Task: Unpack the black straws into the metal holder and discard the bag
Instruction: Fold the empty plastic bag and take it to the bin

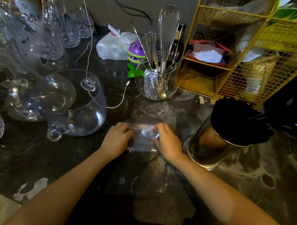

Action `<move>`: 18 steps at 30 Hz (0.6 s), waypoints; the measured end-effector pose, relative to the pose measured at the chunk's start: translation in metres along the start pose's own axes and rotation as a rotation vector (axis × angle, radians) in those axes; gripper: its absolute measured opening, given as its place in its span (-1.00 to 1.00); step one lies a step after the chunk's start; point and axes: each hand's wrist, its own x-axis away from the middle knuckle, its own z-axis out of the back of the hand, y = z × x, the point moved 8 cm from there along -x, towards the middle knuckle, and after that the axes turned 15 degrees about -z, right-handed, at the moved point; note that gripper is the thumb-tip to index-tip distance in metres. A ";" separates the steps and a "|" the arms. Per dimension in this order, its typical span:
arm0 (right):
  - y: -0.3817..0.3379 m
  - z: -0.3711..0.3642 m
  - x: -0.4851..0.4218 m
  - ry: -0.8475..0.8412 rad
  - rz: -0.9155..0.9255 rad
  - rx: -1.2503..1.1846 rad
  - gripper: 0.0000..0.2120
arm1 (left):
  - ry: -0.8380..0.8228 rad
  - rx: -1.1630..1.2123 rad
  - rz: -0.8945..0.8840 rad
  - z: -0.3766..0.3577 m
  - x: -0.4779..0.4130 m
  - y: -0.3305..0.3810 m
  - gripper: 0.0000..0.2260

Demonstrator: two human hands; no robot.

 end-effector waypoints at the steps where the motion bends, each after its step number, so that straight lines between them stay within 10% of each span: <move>1: -0.005 0.001 0.002 0.007 0.076 0.024 -0.72 | -0.050 -0.037 -0.017 -0.001 0.000 0.002 -0.71; 18: -0.024 -0.012 0.029 -0.029 0.458 0.409 -0.51 | -0.354 -0.144 -0.247 -0.007 0.006 0.029 -0.74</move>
